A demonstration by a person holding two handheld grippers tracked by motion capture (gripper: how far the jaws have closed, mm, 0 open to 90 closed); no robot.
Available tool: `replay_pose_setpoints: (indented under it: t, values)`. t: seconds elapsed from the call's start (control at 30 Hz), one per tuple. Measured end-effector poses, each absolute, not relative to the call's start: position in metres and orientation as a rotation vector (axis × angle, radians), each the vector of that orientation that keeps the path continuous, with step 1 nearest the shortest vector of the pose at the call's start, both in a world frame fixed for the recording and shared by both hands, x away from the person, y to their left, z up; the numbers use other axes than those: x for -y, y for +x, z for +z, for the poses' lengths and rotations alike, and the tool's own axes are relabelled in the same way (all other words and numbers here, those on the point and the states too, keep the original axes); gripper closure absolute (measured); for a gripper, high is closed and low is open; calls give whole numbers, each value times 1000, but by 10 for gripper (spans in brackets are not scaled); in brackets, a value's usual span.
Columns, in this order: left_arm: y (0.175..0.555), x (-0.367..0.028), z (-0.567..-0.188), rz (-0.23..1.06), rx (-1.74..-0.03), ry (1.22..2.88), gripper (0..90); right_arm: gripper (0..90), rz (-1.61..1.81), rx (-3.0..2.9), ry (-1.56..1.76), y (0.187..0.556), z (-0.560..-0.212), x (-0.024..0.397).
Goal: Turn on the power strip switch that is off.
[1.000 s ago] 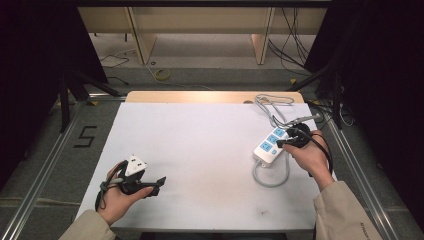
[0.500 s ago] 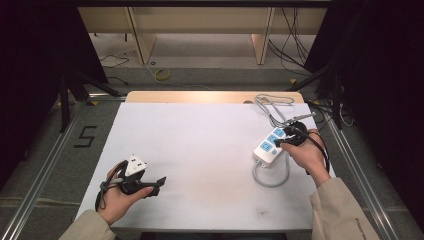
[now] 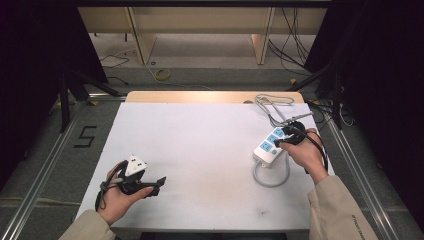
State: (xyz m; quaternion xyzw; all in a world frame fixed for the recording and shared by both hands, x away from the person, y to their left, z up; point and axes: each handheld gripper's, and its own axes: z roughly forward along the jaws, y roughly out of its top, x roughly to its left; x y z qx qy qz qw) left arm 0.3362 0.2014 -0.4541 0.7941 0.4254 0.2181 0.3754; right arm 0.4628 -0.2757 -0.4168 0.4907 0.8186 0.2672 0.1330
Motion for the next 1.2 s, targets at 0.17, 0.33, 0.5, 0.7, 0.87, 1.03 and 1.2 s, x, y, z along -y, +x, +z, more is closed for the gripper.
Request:
replay_pose_setpoints:
  t: [0.17,0.33,0.5,0.7,0.87,1.03,1.2]
  values:
    - [336,-201,-454,557,-1088,2032,159,900,758,-2386,1424,465,-419,275]
    - [336,-200,-454,553,-1090,2029,159,900,736,-2405,1431,468,-423,273]
    - [336,-201,-454,553,-1089,2034,159,900,709,-2425,1428,470,-425,271]
    - [336,-201,-454,554,-1088,2033,159,900,695,-2444,1424,472,-427,270]
    - [336,-201,-454,555,-1088,2034,159,900,677,-2459,1420,473,-427,268]
    - [336,-200,-455,555,-1088,2034,159,900,660,-2475,1408,474,-427,267]
    - [336,-200,-454,556,-1082,2035,159,900,636,-2488,1401,474,-429,267]
